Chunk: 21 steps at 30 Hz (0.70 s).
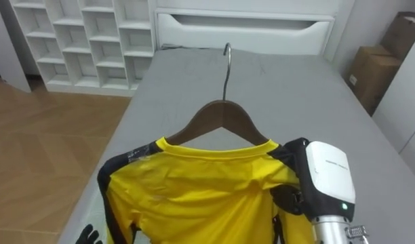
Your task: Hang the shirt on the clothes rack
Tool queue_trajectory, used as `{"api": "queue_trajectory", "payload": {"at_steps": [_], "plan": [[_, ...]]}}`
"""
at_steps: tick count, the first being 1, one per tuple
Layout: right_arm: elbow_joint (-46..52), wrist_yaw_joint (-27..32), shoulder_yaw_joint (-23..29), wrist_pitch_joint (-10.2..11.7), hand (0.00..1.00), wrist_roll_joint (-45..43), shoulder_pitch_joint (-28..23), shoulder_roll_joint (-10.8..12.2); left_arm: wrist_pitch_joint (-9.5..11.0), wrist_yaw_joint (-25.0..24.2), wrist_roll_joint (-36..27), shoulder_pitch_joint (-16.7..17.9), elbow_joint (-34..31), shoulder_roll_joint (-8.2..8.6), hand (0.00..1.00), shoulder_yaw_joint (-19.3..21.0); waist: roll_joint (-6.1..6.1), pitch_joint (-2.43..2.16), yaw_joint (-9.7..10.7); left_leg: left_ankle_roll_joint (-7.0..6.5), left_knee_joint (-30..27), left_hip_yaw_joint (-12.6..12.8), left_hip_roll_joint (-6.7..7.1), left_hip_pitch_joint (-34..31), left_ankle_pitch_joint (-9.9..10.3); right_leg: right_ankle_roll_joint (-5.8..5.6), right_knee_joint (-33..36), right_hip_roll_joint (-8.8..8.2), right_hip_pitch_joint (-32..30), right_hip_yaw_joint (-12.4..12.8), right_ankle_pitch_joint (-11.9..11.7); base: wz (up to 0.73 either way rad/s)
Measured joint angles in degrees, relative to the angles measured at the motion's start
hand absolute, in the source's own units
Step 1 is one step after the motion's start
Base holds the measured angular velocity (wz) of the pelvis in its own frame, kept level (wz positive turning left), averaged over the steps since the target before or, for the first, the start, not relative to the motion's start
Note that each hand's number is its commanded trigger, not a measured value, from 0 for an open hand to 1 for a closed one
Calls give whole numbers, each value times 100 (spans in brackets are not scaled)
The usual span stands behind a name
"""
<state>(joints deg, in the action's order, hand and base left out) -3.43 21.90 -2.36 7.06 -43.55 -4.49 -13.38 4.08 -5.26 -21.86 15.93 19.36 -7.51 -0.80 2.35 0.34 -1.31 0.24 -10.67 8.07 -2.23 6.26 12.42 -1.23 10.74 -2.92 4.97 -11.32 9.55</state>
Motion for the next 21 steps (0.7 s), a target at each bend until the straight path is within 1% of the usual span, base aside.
{"api": "queue_trajectory", "payload": {"at_steps": [2, 4, 6, 8, 9, 10, 11, 12, 13, 14, 15, 16, 17, 18, 19, 20, 21], "plan": [[-5, 15, -2, 1, 100, 90, -105, 13, 0, -15, -18, 1, 11, -16, 0, -125, 10, -1, 79, 0, -3, 24, 3, -11, 0, 0, 1, -1, -11, 22, 0, -4], [-9, 40, -18, 1, 100, 91, -200, 16, 0, -51, -16, 0, 11, -16, 0, -195, 14, -3, 104, -1, -3, 71, 1, -12, 0, 0, 5, -1, -34, 56, 0, -13], [-43, 40, -19, 1, 100, 112, -244, 23, -1, -62, -3, -2, 10, -20, 0, -266, 10, -5, 123, -1, -4, 172, -6, -7, 0, 1, 20, 9, -91, 152, -1, -27], [-69, 38, -18, -1, 100, 136, -244, 29, -1, -99, 4, -24, 10, -23, 0, -359, 10, -4, 136, -1, -19, 347, -23, -27, 0, 16, 225, 17, -312, 338, -11, -39], [-68, 38, -18, -1, 100, 136, -244, 38, -1, -128, 12, -27, 10, -23, 0, -376, 13, -5, 162, -1, -25, 415, -31, -38, 0, 17, 274, 16, -373, 366, -11, -40], [-67, 38, -18, -1, 100, 121, -242, 91, -2, -171, 57, -44, 11, -21, 0, -387, 36, -5, 216, -1, -41, 585, -40, -55, 0, 17, 339, 16, -501, 454, -11, -49], [-67, 27, -14, -5, 100, 70, -241, 192, -2, -188, 159, -69, 31, -19, 0, -384, 48, -5, 250, -3, -52, 806, -49, -52, 2, 28, 403, 18, -598, 556, -21, -61], [-67, 3, -14, -5, 100, 53, -230, 241, -2, -188, 179, -80, 37, -17, 0, -381, 54, -2, 257, -3, -64, 953, -56, -49, 2, 38, 438, 29, -662, 631, -30, -90], [-70, -87, -16, -4, 100, 54, -204, 309, -2, -185, 208, -109, 38, -18, 0, -375, 59, -1, 253, -11, -92, 1316, -88, -50, 11, 64, 532, 43, -820, 680, -69, -121], [-109, -154, -20, -5, 100, 71, -174, 384, -1, -168, 212, -144, 39, -26, 0, -359, 62, 2, 214, -19, -121, 1665, -131, -19, 21, 114, 584, 67, -960, 592, -138, -137], [-147, -170, -33, -8, 100, 75, -157, 424, -1, -153, 207, -149, 40, -23, 0, -338, 57, 6, 181, -21, -121, 1865, -158, 29, 30, 155, 591, 73, -1009, 486, -185, -167], [-192, -183, -82, -24, 100, 103, -152, 464, -2, -131, 183, -172, 39, -29, 0, -337, 11, 37, 91, -29, -143, 2251, -272, 158, 86, 265, 584, 41, -1055, 51, -294, -187], [-215, -212, -153, -35, 100, 137, -112, 463, -2, -109, 165, -236, 39, -24, 0, -337, -57, 69, -5, -4, -270, 2630, -382, 220, 228, 394, 633, -11, -1104, -504, -373, -182], [-217, -227, -177, -45, 100, 151, -95, 464, -5, -101, 156, -288, 39, -18, 0, -340, -93, 94, -38, 15, -339, 2800, -445, 238, 310, 455, 673, -25, -1150, -743, -397, -164], [-217, -252, -197, -49, 100, 144, -78, 471, -9, -87, 123, -413, 39, -15, 0, -334, -112, 110, -62, 82, -462, 3123, -538, 202, 493, 576, 890, -93, -1321, -1096, -370, -124], [-218, -271, -187, -56, 100, 119, -74, 473, -17, -43, 119, -536, 39, 0, 0, -328, -108, 116, -47, 130, -600, 3393, -619, 196, 705, 598, 1288, -203, -1524, -1304, -194, -123], [-243, -274, -184, -76, 100, 120, -75, 467, -33, -26, 118, -590, 41, 40, 0, -322, -62, 108, -44, 161, -703, 3601, -622, 263, 778, 492, 1880, -460, -1628, -1432, 116, -80]]}}
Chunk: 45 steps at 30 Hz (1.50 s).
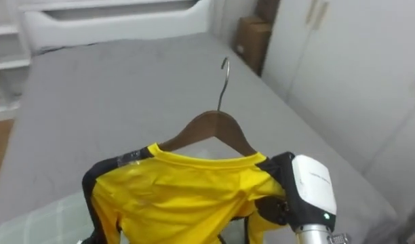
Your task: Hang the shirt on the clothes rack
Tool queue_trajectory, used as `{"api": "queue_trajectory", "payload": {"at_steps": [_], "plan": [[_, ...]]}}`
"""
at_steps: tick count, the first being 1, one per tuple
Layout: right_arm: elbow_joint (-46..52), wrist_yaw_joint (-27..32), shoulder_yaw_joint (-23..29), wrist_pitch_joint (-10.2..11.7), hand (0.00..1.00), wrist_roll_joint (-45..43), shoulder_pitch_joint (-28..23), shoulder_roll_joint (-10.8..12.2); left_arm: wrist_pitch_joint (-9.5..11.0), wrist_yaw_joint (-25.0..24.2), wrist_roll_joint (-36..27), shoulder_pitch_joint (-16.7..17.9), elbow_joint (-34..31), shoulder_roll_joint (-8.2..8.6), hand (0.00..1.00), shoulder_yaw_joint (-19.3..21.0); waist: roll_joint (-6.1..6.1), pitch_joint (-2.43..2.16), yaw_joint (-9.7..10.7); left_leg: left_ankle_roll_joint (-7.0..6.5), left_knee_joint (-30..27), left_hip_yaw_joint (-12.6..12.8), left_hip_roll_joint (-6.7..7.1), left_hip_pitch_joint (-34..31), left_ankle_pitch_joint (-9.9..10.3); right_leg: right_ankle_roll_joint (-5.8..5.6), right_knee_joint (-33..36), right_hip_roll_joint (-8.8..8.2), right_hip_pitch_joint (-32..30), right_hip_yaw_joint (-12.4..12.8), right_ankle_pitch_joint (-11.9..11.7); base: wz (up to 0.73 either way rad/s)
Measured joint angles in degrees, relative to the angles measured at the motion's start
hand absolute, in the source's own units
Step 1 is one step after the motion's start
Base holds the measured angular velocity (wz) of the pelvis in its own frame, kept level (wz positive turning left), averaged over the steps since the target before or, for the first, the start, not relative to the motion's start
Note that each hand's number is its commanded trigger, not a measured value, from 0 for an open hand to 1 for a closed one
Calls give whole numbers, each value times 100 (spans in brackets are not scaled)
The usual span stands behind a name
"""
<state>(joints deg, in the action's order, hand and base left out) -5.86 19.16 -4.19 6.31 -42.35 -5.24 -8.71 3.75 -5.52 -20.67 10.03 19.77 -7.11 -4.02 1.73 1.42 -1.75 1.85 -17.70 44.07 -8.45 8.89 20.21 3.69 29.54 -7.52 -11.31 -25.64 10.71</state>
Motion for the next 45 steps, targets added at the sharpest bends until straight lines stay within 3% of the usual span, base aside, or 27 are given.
{"api": "queue_trajectory", "payload": {"at_steps": [1, 2, 3, 4, 5, 6, 8, 9, 10, 11, 12, 14, 15, 16, 17, 18, 20, 24, 29, 31, 36, 41, 45], "plan": [[-5, 0, 5, -2, 100, 1, 0, -4, -1, 0, 0, 0, 0, 42, 0, -4, 16, -18, -7, 18, -19, 89, 5, 53, 28, -51, 225, -131, 18, -7, 157, -72], [-5, 0, -10, 0, 100, 5, 32, -3, 0, 1, -6, 8, 0, 111, 0, -5, 44, -62, -35, 81, -99, 250, 2, 112, 71, -178, 459, -358, 87, 16, 392, -62], [-15, 0, -42, 6, 100, 10, 93, 0, 3, 3, -12, -3, -1, 109, 0, -21, 65, -57, -35, 129, -193, 314, -19, 142, 101, -262, 442, -390, 128, 46, 481, -77], [-85, -4, -145, 23, 100, 39, 265, -3, 2, 11, -4, -29, 1, 91, 0, -50, 99, -20, -35, 200, -505, 326, -153, 157, 153, -144, 413, -292, 108, 142, 560, -71], [-153, -34, -190, 33, 100, 35, 363, 2, 3, 19, 10, -21, 1, 92, 0, -68, 90, -14, -40, 202, -907, 258, -339, 84, 157, -78, 382, -143, 69, 242, 568, -70], [-190, -61, -206, 36, 100, 31, 423, 0, 3, 19, 12, -18, 1, 99, 0, -91, 87, -17, -72, 201, -1114, 151, -418, 41, 157, -27, 355, -58, 62, 317, 579, -85], [-280, -123, -292, 30, 100, -17, 682, 1, 3, 19, 3, -45, 42, 122, 0, -128, 76, -17, -142, 73, -1929, -510, -690, -251, 73, 145, 299, 258, 93, 635, 611, -89], [-288, -123, -317, 30, 100, -35, 712, -1, 3, 19, 5, -45, 64, 126, 0, -146, 98, -5, -149, -18, -2134, -694, -697, -340, -8, 165, 305, 302, 118, 756, 626, -82], [-280, -122, -363, 34, 100, -41, 727, -23, 4, 13, 9, -18, 106, 153, 0, -201, 118, -4, -187, -67, -2313, -1241, -594, -511, -96, 187, 276, 359, 175, 991, 642, -86], [-282, -118, -349, 32, 100, -47, 737, -25, 5, 8, 6, -14, 123, 214, 0, -230, 136, 7, -198, -55, -2223, -1821, -380, -722, -44, 185, 226, 400, 185, 1219, 639, -92], [-283, -118, -346, 27, 100, -43, 747, -24, 9, 8, -4, -17, 124, 238, 0, -249, 150, 16, -196, -51, -2137, -2016, -249, -833, -36, 171, 201, 433, 175, 1375, 628, -106], [-282, -114, -359, 26, 100, -46, 760, -42, 44, -17, 5, 7, 160, 291, 0, -398, 123, 0, -364, -14, -1325, -2942, 239, -1094, -60, 150, -45, 595, 196, 1983, 439, -141], [-278, -108, -364, 27, 100, -67, 768, -43, 45, -24, 4, 7, 160, 322, 0, -404, 111, -8, -395, -1, -1062, -3161, 350, -1146, -95, 144, -108, 635, 194, 2126, 383, -155], [-274, -97, -370, 27, 100, -144, 816, -43, 56, -25, 5, 2, 159, 397, 0, -402, 73, -37, -463, -2, -531, -3534, 504, -1191, -221, 126, -195, 712, 156, 2392, 292, -148], [-271, -92, -370, 27, 100, -222, 900, -61, 66, -44, 5, -18, 160, 447, 0, -413, 30, -66, -467, 12, -160, -3790, 626, -1235, -567, 82, -222, 805, 82, 2676, 227, -139], [-263, -87, -385, 22, 100, -230, 930, -56, 66, -67, 2, -26, 161, 458, 0, -429, -6, -88, -464, 7, -62, -3867, 653, -1217, -834, 51, -228, 848, 46, 2793, 202, -103], [-187, -3, -412, 4, 100, -276, 952, -49, 66, -147, 0, -142, 170, 370, 0, -529, 19, -105, -281, -53, 153, -3755, 718, -1104, -924, -40, -403, 900, 8, 3022, 82, -57], [-160, 171, -406, 0, 100, -287, 954, 2, 66, -150, -8, -182, 175, 284, 0, -560, 43, -113, -110, -75, 346, -3584, 702, -977, -910, -96, -698, 976, 95, 3161, -33, -29], [228, 191, -344, 2, 100, -272, 902, -85, 66, -168, 4, -172, 285, 127, 0, -509, -61, -113, 27, -74, 614, -3180, 593, -918, -909, -113, -1001, 1169, 61, 3593, -224, -38], [318, 195, -346, 2, 100, -265, 869, -103, 66, -168, 2, -171, 339, 111, 0, -504, -91, -113, 120, -74, 651, -3139, 588, -893, -909, -119, -974, 1216, 33, 3742, -251, -41], [370, 190, -323, -3, 100, -263, 791, -109, 55, -195, 19, -172, 446, 120, 0, -329, -96, -111, 255, -74, 813, -2710, 548, -669, -909, -108, -983, 1372, 16, 4056, -260, -44], [591, 189, -280, -6, 100, -170, 613, -244, 64, -248, 225, -204, 464, 80, 0, -223, 1, -75, 459, -62, 845, -2470, 508, -561, -902, -121, -988, 1515, 5, 4280, -287, -25], [593, 188, -194, -15, 100, -2, 569, -234, 63, -199, 279, -272, 464, 108, 0, -191, 59, -100, 424, 10, 900, -2289, 463, -599, -866, -91, -979, 1584, -141, 4322, -389, -24]]}}
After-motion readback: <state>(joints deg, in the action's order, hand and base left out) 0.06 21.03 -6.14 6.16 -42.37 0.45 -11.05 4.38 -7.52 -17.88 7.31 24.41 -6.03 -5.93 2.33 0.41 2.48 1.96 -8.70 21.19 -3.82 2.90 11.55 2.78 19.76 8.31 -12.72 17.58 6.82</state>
